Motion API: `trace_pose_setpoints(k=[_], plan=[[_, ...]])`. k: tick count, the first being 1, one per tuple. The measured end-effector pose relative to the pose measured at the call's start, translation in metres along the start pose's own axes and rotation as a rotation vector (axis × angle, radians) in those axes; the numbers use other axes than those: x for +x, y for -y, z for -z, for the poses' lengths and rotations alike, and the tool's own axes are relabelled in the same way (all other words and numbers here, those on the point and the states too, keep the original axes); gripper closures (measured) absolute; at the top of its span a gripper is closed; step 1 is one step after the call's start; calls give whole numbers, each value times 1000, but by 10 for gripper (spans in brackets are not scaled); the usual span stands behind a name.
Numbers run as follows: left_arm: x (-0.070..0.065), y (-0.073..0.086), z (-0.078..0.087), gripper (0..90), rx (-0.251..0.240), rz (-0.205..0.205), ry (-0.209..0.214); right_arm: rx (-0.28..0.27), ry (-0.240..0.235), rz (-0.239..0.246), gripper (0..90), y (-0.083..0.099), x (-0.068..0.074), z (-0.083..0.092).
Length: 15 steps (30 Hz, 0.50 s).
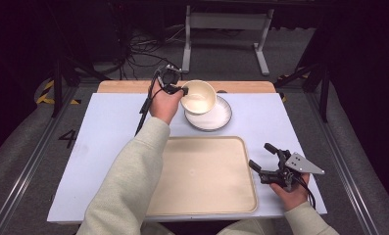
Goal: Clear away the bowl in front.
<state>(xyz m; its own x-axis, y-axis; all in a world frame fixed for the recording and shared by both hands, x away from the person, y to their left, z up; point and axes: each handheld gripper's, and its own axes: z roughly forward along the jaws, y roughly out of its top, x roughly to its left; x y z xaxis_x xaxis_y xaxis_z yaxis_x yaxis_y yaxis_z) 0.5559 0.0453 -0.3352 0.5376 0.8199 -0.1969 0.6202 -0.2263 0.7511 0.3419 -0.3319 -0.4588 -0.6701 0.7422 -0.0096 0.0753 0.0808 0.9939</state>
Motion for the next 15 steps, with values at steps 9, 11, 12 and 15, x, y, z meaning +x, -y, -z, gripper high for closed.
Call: trace_pose_setpoints(k=[9,11,12,15], plan=[[-8,0,20,821,26,-56,44,-2,0,-3,99,0,0,0],[-10,0,25,821,35,-64,58,-1,0,-3,98,0,0,0],[-11,0,27,821,39,-68,65,-1,0,-3,97,0,0,0],[-12,2,34,822,64,-89,96,-1,1,-2,96,0,0,0]])
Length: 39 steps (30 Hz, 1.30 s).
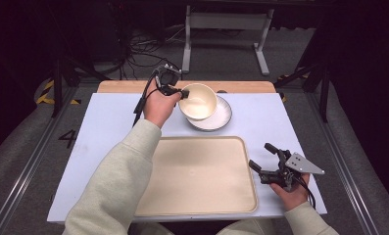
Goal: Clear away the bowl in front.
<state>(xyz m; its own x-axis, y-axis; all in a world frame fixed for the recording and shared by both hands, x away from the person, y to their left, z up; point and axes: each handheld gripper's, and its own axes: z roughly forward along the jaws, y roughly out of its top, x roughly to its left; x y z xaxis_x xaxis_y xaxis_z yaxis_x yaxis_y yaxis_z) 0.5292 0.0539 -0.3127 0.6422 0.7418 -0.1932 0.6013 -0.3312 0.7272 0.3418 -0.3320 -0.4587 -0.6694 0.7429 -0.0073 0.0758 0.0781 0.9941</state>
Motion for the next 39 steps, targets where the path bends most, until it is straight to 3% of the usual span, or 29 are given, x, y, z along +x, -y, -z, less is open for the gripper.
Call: trace_pose_setpoints(k=[9,21,39], plan=[[-6,7,26,822,34,-52,29,1,1,2,95,0,0,0],[-16,15,48,822,82,-121,92,4,2,2,96,0,0,0],[-32,30,51,821,186,-213,184,3,2,1,94,0,0,0]])
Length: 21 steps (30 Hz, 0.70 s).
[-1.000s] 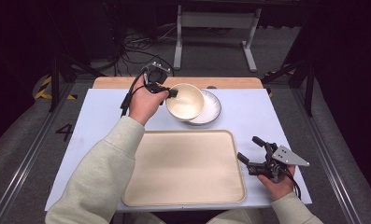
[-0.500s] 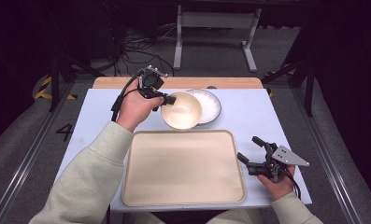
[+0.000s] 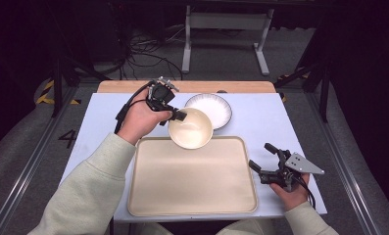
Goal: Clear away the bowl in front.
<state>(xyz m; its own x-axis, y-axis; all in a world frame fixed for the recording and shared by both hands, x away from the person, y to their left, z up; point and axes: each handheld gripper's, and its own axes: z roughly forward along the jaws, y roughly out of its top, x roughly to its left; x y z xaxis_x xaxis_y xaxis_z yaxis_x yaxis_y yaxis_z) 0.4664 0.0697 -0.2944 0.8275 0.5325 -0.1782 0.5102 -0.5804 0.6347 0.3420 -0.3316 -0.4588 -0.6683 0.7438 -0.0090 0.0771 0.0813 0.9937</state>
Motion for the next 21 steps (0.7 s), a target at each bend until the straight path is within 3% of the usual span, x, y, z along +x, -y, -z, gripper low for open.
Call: trace_pose_setpoints(k=[5,21], plan=[[-6,5,-5,821,29,-4,30,0,0,0,94,0,0,0],[-11,16,-27,821,116,-45,68,1,0,1,94,0,0,0]])
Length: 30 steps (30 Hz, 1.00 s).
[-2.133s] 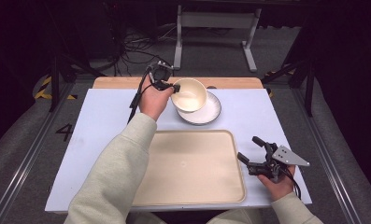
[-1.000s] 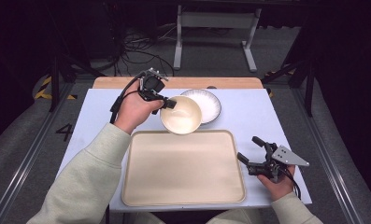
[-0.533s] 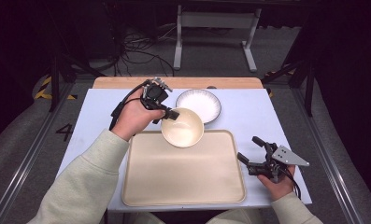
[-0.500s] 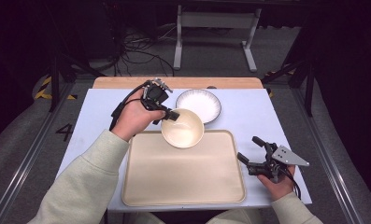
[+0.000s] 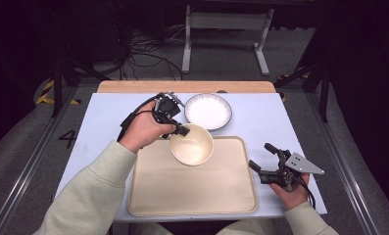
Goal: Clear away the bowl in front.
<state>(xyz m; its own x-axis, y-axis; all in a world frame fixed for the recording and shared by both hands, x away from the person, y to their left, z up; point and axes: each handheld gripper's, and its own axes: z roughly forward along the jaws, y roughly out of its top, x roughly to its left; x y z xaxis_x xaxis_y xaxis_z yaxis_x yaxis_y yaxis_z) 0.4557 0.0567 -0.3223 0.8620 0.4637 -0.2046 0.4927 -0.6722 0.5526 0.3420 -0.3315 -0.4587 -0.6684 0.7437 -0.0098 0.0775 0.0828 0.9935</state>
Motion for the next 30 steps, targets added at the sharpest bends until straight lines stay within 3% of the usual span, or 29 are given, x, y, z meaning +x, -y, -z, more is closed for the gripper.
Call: trace_pose_setpoints(k=[22,30], plan=[[-3,10,-42,821,97,-25,18,0,0,-2,94,0,0,0],[-6,12,-53,820,106,-30,27,0,0,-2,95,0,0,0]])
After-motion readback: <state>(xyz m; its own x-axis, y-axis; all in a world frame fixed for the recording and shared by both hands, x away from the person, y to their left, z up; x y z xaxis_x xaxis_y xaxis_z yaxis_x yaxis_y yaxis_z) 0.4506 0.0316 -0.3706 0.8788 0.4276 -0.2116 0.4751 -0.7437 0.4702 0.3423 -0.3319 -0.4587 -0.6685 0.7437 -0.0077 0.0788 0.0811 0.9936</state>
